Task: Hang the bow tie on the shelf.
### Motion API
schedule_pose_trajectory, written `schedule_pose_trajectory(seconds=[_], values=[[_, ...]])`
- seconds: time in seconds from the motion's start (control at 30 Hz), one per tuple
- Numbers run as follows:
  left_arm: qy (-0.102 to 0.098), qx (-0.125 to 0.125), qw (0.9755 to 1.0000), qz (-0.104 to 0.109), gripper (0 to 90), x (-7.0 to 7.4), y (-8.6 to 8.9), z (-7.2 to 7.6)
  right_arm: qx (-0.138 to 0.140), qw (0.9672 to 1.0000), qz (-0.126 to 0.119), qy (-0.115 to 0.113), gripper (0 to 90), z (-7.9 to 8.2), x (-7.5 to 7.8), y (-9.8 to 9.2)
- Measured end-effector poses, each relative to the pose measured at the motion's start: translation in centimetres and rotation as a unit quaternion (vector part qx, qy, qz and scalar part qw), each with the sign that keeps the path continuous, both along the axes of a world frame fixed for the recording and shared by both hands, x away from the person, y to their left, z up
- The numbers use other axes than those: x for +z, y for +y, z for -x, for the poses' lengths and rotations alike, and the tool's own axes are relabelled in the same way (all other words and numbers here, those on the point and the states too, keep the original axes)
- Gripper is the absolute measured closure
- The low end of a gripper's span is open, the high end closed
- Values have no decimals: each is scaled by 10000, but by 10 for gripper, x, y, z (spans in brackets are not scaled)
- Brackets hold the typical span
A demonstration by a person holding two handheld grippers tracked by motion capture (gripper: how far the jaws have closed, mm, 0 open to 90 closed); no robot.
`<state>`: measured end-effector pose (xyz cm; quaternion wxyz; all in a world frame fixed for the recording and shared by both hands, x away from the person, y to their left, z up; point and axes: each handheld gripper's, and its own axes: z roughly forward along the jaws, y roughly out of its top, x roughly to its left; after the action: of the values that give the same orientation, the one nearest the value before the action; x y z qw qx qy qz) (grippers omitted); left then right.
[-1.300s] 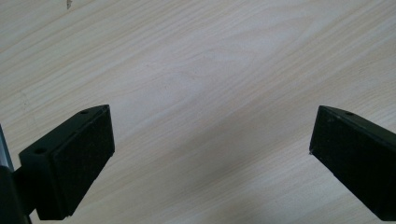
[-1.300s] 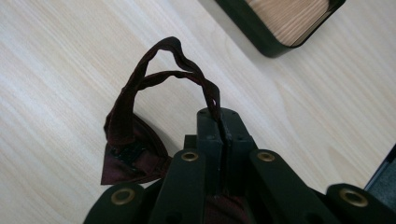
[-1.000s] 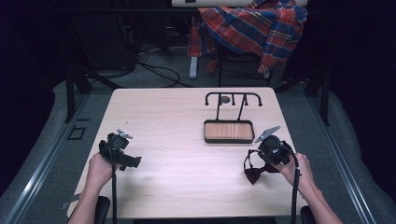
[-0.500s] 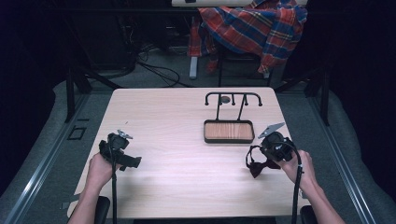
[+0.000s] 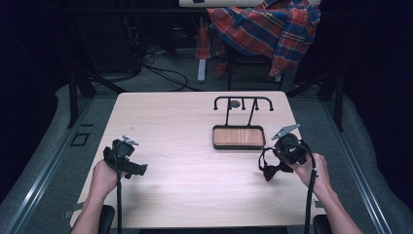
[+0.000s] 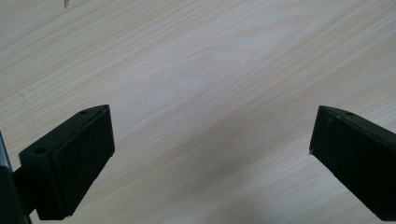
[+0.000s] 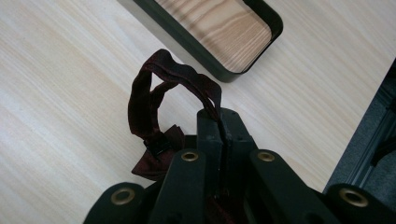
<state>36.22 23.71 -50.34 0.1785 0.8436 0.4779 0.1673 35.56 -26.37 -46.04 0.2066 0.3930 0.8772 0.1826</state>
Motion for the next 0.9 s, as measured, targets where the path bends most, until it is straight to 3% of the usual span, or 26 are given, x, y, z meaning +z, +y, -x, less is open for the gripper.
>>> schedule_pose_trajectory(seconds=[0.9], values=[[-172,-56,9996,-204,1,-1,-1,1,-304,9985,-275,-376,880,-24,20,-13]])
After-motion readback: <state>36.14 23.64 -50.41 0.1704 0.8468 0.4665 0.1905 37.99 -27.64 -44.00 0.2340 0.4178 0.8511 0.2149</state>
